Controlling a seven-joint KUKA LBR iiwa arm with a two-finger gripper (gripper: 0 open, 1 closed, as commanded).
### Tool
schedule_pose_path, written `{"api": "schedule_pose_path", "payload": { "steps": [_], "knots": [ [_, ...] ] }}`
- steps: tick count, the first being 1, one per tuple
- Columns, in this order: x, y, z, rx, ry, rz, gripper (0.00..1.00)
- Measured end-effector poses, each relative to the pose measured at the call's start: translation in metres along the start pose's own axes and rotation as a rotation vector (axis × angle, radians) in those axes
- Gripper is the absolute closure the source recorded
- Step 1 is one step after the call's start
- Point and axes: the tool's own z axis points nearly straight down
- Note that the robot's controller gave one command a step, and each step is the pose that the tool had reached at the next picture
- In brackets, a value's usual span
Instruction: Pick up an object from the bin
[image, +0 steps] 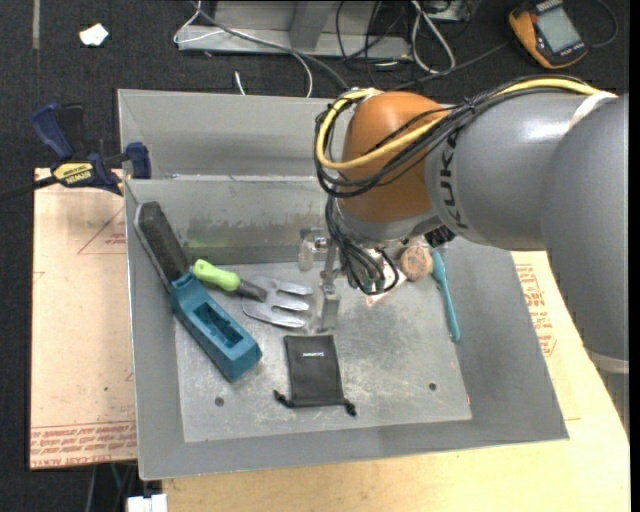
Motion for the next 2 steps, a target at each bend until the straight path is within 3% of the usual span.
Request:
{"api": "schedule_pose_path", "payload": {
  "steps": [1, 2],
  "knots": [
    [-0.001, 0.0, -0.005, -0.001, -0.007, 0.002, 0.0],
    [0.03, -0.016, 0.059, -0.001, -0.008, -0.084, 0.0]
  ]
}}
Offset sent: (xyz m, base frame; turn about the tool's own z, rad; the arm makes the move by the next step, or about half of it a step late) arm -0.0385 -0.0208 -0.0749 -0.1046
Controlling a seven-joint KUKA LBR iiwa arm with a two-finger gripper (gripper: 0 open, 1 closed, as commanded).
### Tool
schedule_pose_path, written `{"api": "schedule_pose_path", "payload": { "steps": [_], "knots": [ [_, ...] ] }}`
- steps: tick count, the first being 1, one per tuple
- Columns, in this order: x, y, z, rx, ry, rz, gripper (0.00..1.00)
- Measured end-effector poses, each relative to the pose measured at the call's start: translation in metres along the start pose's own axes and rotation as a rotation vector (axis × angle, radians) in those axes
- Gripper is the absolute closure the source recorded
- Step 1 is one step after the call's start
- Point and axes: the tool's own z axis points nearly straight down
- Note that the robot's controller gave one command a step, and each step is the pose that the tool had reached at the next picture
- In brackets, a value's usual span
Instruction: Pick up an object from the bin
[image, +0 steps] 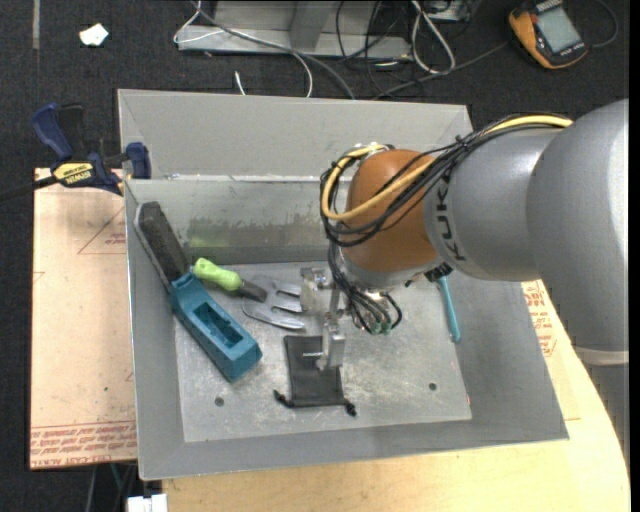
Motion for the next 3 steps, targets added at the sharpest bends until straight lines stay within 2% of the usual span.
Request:
{"api": "schedule_pose_path", "payload": {
  "steps": [1, 2, 3],
  "knots": [
    [-0.002, -0.011, 0.014, -0.002, -0.012, 0.049, 1.0],
    [-0.002, -0.011, 0.014, -0.002, -0.012, 0.049, 1.0],
    [0.005, -0.024, -0.046, -0.002, -0.007, 0.033, 1.0]
  ]
}}
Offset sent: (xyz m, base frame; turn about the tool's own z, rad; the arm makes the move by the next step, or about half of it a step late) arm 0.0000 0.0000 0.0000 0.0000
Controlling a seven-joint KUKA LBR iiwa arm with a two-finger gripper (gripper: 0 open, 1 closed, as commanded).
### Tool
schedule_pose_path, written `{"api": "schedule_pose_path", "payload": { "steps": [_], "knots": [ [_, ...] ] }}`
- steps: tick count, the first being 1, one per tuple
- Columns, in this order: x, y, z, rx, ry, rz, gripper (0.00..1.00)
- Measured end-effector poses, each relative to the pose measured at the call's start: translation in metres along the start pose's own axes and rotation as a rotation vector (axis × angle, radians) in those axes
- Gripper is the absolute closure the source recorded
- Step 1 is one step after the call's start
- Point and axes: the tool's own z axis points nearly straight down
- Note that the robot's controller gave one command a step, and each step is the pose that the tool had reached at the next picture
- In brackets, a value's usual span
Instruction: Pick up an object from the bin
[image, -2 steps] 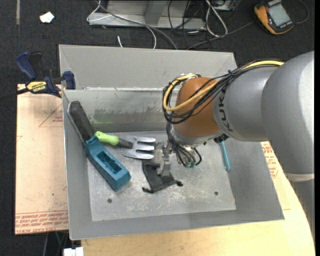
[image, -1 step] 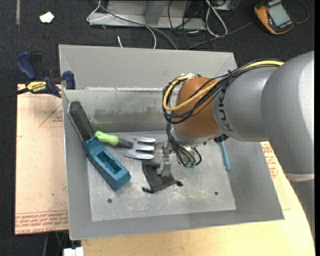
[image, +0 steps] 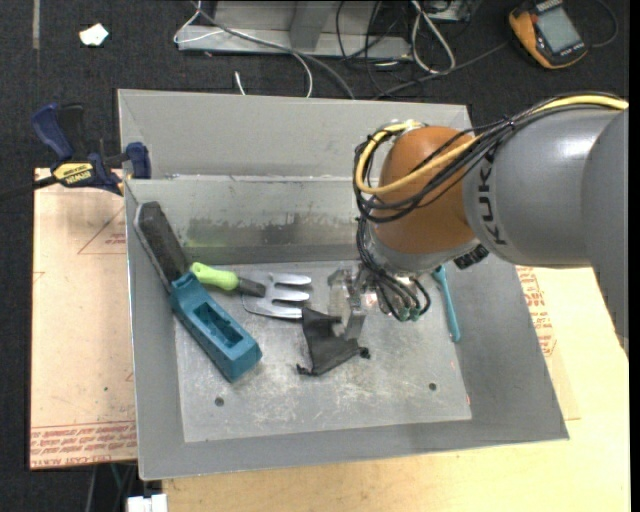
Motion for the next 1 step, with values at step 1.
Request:
{"api": "schedule_pose_path", "payload": {
  "steps": [1],
  "knots": [
    [-0.0017, 0.003, -0.0449, 0.0, -0.001, -0.041, 1.0]
  ]
}}
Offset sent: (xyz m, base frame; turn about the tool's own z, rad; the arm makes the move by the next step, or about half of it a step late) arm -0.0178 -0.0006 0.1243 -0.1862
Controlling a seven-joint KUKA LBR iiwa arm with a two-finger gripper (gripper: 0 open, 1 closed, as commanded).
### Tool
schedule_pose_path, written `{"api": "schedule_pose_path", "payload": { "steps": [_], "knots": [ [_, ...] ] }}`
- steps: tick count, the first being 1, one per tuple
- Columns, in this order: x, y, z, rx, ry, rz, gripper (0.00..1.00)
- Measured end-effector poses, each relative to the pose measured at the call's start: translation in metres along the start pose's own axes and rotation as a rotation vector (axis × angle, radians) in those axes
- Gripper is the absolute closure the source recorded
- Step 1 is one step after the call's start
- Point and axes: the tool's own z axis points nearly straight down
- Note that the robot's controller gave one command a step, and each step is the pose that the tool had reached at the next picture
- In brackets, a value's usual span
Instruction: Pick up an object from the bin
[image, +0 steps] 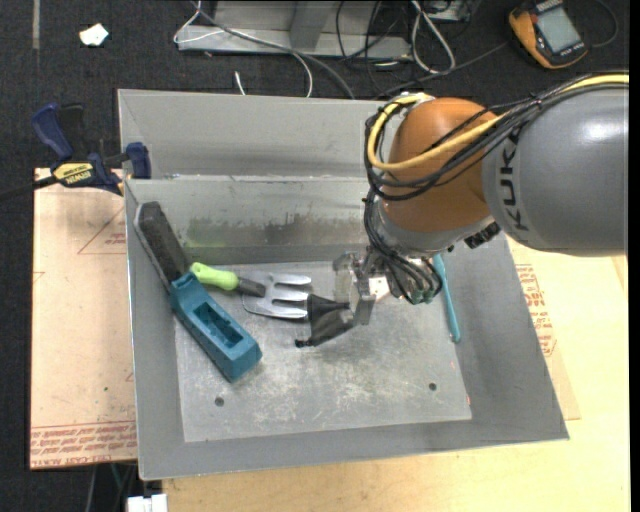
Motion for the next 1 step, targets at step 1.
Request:
{"api": "schedule_pose_path", "payload": {
  "steps": [1],
  "knots": [
    [0.0093, -0.0002, -0.0458, -0.001, 0.001, -0.093, 1.0]
  ]
}}
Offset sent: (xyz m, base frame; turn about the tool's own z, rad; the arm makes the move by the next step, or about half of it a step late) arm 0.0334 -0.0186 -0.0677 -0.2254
